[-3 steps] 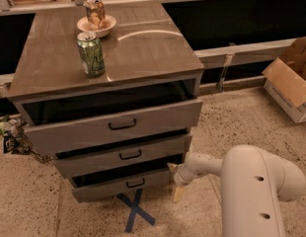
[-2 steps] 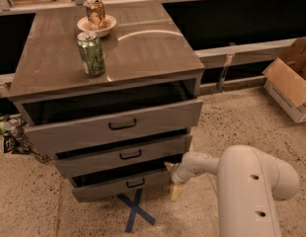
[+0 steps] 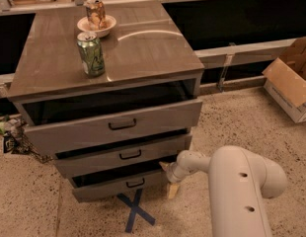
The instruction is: Open bottom drawer
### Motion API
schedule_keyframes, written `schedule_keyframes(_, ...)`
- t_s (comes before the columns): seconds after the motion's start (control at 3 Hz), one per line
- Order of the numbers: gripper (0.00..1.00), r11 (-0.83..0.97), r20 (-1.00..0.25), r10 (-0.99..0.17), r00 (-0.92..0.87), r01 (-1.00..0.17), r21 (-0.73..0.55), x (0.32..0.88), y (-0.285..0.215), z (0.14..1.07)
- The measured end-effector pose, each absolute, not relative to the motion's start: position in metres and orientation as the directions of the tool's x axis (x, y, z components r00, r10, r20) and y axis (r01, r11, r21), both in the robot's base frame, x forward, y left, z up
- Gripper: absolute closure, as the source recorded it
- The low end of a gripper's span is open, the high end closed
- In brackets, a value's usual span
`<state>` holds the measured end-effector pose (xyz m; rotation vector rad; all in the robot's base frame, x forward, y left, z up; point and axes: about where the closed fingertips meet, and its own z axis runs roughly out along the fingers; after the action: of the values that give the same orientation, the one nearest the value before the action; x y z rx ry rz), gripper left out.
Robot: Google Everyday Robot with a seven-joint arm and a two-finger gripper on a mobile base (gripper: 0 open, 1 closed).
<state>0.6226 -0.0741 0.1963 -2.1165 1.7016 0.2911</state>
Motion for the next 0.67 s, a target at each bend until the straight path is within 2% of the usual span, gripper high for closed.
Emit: schedule_keyframes(0.67, 0.0, -0.208, -0.376, -0.887, 0.27, -0.958, -0.196, 0.6388, -0.0687, 0.1795)
